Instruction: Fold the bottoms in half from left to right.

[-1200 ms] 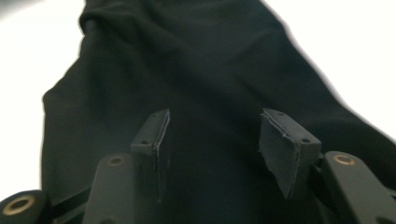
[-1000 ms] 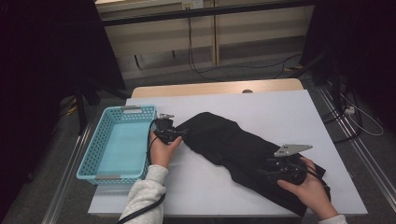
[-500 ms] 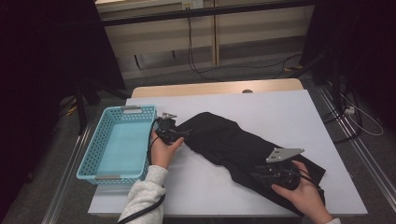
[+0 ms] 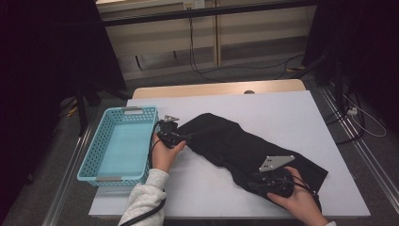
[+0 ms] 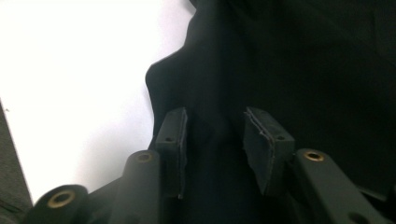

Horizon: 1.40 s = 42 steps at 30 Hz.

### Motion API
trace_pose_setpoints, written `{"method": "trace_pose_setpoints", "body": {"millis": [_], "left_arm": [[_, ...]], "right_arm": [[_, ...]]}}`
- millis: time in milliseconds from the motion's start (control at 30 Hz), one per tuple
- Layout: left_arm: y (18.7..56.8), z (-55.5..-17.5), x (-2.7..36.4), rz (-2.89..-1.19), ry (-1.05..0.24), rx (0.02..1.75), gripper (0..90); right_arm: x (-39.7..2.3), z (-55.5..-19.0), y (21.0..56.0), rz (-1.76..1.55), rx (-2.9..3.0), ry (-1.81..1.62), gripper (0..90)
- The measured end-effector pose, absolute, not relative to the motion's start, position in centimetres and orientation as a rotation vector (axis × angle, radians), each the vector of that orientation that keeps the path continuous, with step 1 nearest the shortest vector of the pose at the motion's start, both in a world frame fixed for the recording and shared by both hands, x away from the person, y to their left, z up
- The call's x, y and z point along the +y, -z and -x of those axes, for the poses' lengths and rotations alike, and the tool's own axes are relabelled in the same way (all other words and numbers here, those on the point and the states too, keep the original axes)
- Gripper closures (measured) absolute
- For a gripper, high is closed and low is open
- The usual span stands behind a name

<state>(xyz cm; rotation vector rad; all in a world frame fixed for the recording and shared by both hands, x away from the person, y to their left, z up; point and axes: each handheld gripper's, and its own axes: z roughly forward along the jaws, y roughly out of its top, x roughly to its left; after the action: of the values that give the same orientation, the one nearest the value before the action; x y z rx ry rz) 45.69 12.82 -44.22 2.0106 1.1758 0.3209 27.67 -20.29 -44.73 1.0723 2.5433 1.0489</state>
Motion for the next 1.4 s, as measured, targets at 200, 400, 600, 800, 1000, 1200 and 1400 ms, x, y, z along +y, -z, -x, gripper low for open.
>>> {"method": "trace_pose_setpoints", "body": {"millis": [200, 400, 600, 800, 1000, 1200, 1400], "left_arm": [[44.2, -45.5, 12.7, -2.015, -0.319, 1.172, 22.6], [44.4, -45.6, 12.9, -2.010, -0.321, 1.177, 22.5], [44.6, -45.7, 13.1, -2.007, -0.315, 1.184, 22.5], [44.6, -45.6, 13.0, -2.017, -0.311, 1.179, 22.5], [44.5, -45.4, 13.1, -2.012, -0.293, 1.175, 22.0], [44.2, -45.3, 13.4, -2.011, -0.311, 1.165, 21.2], [43.9, -44.9, 13.2, -2.018, -0.287, 1.125, 20.4]], "right_arm": [[-20.4, -27.7, 44.7, -1.056, 2.560, -1.047, 86.5], [-22.0, -28.3, 44.5, -1.140, 2.534, -1.060, 88.6], [-22.2, -28.4, 44.5, -1.156, 2.537, -1.087, 88.5], [-22.2, -28.0, 43.8, -1.128, 2.543, -1.105, 88.5], [-22.4, -28.4, 44.5, -1.141, 2.530, -1.043, 88.0], [-22.5, -28.5, 44.3, -1.146, 2.512, -1.007, 88.1], [-24.0, -28.7, 44.4, -1.168, 2.526, -1.040, 87.0]]}}
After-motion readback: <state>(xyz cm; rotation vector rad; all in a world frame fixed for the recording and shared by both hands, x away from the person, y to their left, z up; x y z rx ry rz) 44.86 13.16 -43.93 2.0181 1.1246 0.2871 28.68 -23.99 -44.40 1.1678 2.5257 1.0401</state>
